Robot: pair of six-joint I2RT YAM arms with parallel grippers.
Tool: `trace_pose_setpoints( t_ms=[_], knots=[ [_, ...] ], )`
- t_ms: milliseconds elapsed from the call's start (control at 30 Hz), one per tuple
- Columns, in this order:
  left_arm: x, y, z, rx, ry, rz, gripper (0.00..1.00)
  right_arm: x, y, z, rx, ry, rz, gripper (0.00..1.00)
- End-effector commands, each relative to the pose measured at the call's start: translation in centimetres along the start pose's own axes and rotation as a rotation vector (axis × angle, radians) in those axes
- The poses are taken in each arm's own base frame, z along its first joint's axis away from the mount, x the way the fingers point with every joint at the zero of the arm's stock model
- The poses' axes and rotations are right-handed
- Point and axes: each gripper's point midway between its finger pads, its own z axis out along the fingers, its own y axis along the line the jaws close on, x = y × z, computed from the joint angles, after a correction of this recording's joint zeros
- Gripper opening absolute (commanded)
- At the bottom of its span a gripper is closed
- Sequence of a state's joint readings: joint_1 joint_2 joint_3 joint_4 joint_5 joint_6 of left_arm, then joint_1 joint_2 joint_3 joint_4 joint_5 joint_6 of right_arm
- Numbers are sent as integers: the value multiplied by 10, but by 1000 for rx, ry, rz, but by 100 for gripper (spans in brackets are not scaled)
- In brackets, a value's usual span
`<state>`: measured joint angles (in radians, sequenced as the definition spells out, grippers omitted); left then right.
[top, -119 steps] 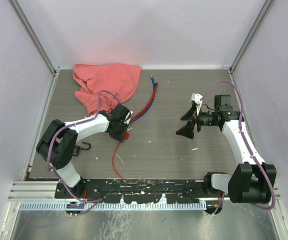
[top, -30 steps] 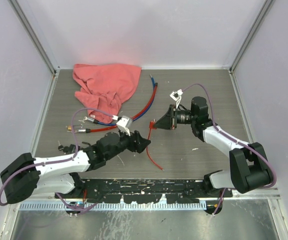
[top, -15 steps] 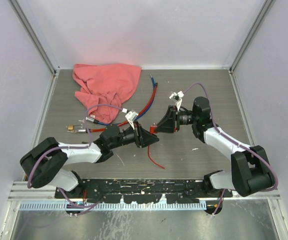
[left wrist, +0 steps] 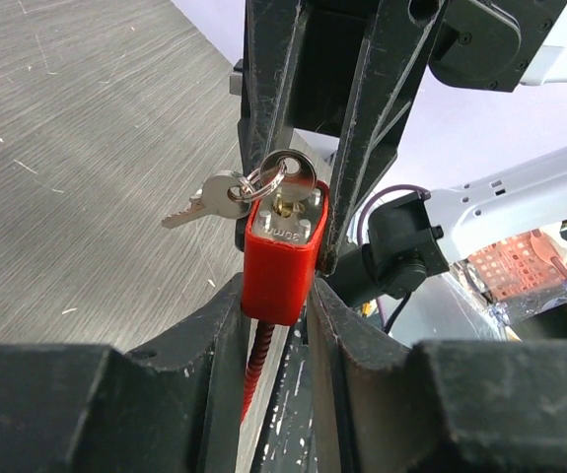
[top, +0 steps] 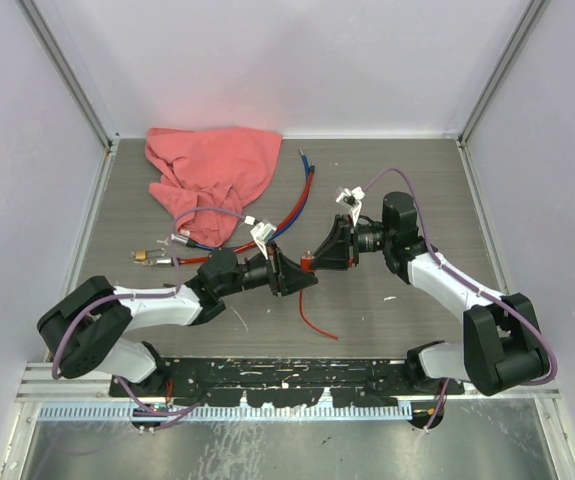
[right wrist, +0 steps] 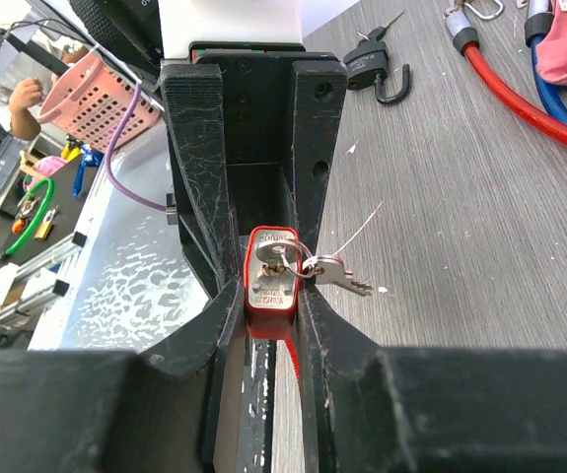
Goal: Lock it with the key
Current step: Pick up the lock from the center of the board.
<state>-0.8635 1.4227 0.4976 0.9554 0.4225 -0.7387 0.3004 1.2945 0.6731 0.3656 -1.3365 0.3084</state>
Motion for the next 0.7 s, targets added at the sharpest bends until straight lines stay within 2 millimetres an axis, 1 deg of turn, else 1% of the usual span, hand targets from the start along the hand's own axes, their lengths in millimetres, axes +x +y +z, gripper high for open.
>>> trace_pose_setpoints(
  t_ms=[0,67,133,233,333,400,500,567,667],
  knots=[
    [-21,-20,1,67,-51,69,29,-21,11,-3,-17,-15,-113,1],
    [-21,-19,2,66,-52,68,23,-21,11,-3,-17,-16,-115,1],
    [-20,-18,2,63,-50,67,22,-22,11,-3,-14,-17,-116,1],
    [-17,-8,1,4,-35,53,36,-28,7,-6,18,-30,-118,1],
    [-18,10,-8,-111,-57,57,48,-38,-7,-11,117,-43,-103,1],
    [-26,27,-20,-241,-98,85,57,-42,-22,-15,227,-40,-58,1],
    [-42,39,-40,-385,-137,146,69,-49,-42,-22,377,-46,14,1],
    [-52,40,-49,-446,-165,193,74,-52,-56,-28,481,-46,86,1],
    [-64,39,-52,-507,-204,257,75,-60,-69,-35,610,-76,223,1]
  ],
)
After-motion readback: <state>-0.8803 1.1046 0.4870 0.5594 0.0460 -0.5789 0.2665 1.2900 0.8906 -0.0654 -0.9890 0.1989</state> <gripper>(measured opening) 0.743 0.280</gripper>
